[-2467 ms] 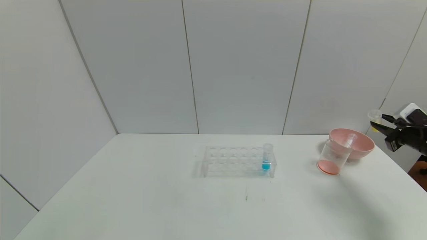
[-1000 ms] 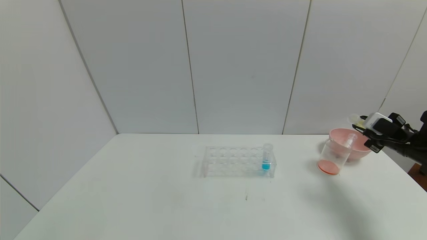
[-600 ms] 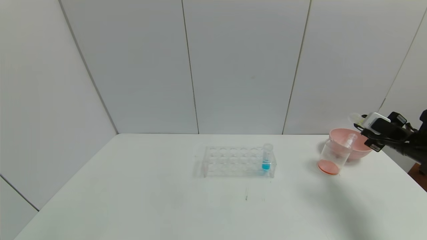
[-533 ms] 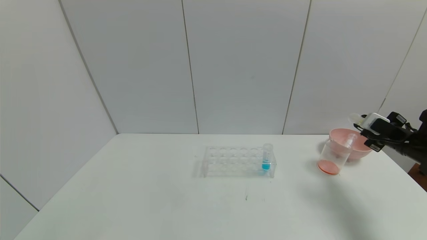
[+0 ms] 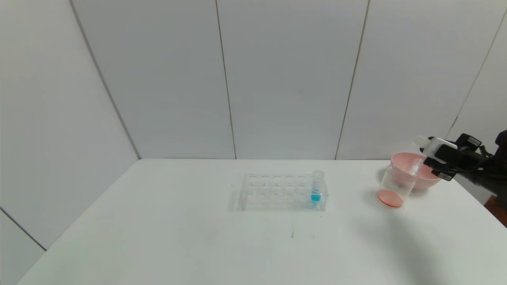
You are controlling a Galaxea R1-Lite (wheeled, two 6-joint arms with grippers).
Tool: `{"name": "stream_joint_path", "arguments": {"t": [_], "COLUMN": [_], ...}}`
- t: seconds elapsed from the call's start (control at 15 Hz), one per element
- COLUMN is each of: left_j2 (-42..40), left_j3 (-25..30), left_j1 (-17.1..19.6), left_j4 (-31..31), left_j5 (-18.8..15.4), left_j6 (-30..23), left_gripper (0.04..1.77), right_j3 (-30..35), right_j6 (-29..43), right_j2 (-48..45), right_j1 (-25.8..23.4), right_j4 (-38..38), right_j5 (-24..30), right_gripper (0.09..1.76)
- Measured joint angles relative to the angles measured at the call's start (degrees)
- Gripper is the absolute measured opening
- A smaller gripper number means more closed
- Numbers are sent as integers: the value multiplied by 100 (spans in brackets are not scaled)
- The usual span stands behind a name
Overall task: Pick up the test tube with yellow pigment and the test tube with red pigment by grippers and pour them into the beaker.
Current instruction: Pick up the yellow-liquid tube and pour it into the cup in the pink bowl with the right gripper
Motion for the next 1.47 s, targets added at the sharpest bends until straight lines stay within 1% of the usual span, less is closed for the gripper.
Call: {"name": "stream_joint_path", "arguments": {"t": [0.2,0.4,0.6,1.0,1.47], "left_j2": [0,0,0,0,0], "left_j3": [0,0,0,0,0], "left_j1": [0,0,0,0,0], "left_j4": [0,0,2,0,0], "left_j5": [0,0,0,0,0], "left_j6": [0,0,0,0,0], "left_gripper": [176,176,176,176,176], "right_j3": [30,124,221,280,405], "right_j6": [-450,-605,-855,-1011,-1096], "right_j2": [0,1,34,102,127], "right_j1": [34,48,83,83,196], "right_j4": [-143,-273,-572,-600,-741], "right_j5": [-4,-9,0,13,11], "right_gripper": [50,50,50,50,50]}}
